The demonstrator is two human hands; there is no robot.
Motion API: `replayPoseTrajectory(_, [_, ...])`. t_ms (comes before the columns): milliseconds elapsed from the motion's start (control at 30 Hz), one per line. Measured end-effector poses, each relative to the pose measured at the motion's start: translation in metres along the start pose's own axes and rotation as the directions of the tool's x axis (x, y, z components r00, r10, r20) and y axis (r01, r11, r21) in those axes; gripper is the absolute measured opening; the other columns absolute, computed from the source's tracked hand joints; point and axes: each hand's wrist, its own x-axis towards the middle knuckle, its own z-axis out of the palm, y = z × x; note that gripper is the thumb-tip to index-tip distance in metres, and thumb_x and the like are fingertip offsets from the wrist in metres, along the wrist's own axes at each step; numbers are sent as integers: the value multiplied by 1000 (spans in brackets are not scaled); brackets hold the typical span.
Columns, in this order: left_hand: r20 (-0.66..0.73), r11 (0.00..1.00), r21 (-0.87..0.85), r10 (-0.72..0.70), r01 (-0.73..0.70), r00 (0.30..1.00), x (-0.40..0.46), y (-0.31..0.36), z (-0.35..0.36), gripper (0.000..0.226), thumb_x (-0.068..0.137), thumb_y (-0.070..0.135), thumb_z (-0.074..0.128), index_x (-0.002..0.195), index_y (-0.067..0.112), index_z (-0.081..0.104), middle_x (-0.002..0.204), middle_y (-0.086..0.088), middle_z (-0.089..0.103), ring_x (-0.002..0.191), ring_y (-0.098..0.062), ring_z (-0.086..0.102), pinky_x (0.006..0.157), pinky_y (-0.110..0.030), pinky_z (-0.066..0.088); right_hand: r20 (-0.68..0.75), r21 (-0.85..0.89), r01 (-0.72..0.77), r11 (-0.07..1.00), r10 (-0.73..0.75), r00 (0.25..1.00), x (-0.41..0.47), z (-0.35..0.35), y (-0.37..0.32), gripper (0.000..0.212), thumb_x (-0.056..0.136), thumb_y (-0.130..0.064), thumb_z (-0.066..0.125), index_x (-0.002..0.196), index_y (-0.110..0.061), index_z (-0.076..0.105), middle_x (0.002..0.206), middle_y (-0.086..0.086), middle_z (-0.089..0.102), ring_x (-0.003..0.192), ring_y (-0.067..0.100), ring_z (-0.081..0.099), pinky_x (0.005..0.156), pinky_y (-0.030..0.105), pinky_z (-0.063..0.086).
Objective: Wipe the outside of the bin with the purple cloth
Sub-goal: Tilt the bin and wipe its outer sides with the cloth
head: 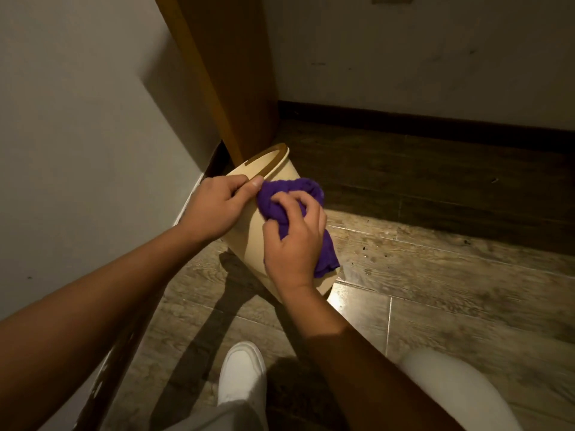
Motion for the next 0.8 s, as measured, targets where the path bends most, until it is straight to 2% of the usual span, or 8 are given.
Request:
replayPoseTrajectory(167, [-18,992,-83,-94,92,995,1,-2,-3,51,101,56,44,82,16,69,90,-6,67,85,-25,62,78,-43,50,92,-158,15,987,-1,996,-17,-19,31,24,83,-17,64,104,-27,69,122,0,57,121,24,46,92,50,49])
replayPoseTrajectory(267, [-12,992,-75,-102,100,995,3,-3,-1,48,101,54,45,89,18,73,97,-2,68,91,-22,62,78,-38,49,83,-196,-61,979,78,994,-22,-31,47,22,82,-14,63,100,-27,67,121,0,56,119,21,44,87,44,51])
replayPoseTrajectory(500, [-30,986,-121,-114,110,993,3,-7,-5,36,102,52,47,83,31,70,94,5,67,91,-20,61,75,-34,42,79,-313,-199,929,234,969,-34,-47,77,23,84,-10,62,99,-27,63,123,-1,54,117,18,45,76,35,49])
replayPoseTrajectory(567, [-28,991,-90,-98,95,995,3,-3,-6,39,101,54,47,91,26,73,95,4,68,91,-20,62,75,-36,46,137,-452,-279,847,375,917,-35,-56,89,20,88,-12,58,101,-28,62,118,-4,52,110,17,48,76,35,52])
replayPoseTrajectory(633, [-11,999,-8,-54,54,998,5,4,-9,46,101,54,46,98,19,75,95,0,69,89,-21,63,76,-40,50,115,-539,-521,661,671,732,-33,-73,101,16,96,-15,52,98,-28,62,105,-4,59,87,15,59,64,29,48])
replayPoseTrajectory(667, [-5,999,40,-34,34,999,8,7,-11,47,101,54,46,101,17,75,94,-2,70,88,-21,63,77,-41,51,95,-524,-638,564,783,614,-31,-80,103,19,98,-16,50,94,-28,63,95,-4,63,73,14,60,57,27,43])
replayPoseTrajectory(700, [-3,997,76,-24,24,1000,11,8,-13,48,101,54,46,103,16,75,94,-3,70,88,-21,64,77,-42,52,75,-480,-704,523,825,561,-30,-85,103,20,98,-16,49,91,-27,64,86,-4,65,66,12,59,54,26,39])
replayPoseTrajectory(800, [0,996,80,-47,47,999,20,12,-14,48,101,54,47,110,15,74,98,-2,70,89,-19,64,73,-35,52,82,-349,-665,660,728,680,-14,-83,89,13,90,-22,55,86,-30,64,81,-9,66,70,13,63,56,28,42])
